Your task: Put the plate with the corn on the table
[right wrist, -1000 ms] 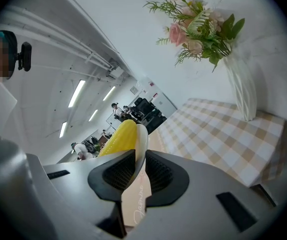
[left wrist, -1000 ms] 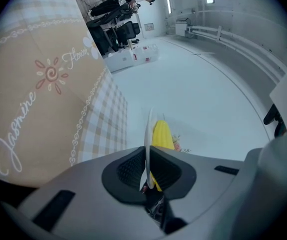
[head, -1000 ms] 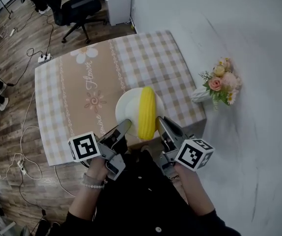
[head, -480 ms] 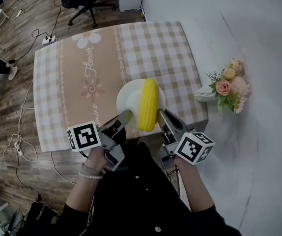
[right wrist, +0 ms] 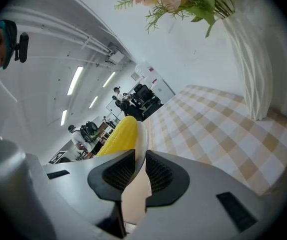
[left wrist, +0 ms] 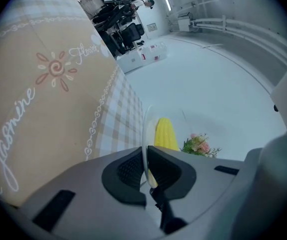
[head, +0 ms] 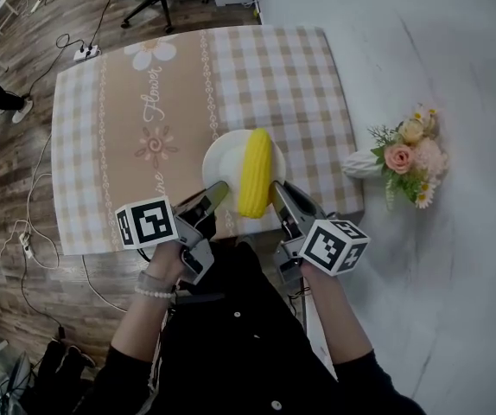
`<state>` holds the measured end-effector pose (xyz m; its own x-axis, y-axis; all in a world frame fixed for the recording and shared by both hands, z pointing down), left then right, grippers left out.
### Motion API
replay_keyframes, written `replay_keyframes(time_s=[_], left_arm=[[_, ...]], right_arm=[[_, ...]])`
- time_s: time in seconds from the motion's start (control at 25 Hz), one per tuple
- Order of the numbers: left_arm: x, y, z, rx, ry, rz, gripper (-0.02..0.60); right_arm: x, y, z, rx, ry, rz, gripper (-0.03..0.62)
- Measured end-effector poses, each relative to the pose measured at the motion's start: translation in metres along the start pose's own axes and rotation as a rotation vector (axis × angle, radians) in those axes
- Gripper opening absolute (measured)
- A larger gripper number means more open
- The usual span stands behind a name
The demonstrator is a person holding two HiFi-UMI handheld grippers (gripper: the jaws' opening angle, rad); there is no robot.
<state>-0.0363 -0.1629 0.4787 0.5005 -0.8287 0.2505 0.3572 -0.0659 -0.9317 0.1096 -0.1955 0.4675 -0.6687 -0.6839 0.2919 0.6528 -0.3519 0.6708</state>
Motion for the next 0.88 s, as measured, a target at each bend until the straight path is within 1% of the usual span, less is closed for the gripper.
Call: replay_keyframes(time_s=[0.64, 0.88], left_arm=[[0.033, -0.043, -0.009, 0.029, -0.007, -0.060, 0.029], [0.047, -0.058, -0.012, 0.029, -0.020, -0.060, 0.030]], right_arm=[[0.042, 0.037, 0.013, -0.015, -0.069, 0.021, 0.097], [0.055, 0.049, 0.014, -0.036, -0.087, 0.038, 0.097]])
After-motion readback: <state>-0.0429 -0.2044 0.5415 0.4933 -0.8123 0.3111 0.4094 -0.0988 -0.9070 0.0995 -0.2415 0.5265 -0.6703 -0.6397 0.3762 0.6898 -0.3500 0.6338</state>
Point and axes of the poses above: the fingertips, and each gripper's own axes: x forward along the fingers, y to its right, z out of its underside, the point moved 3 cm from there along -x, backward along the fingers, and after that the axes turned 11 degrees about y, right-handed, at the moved point
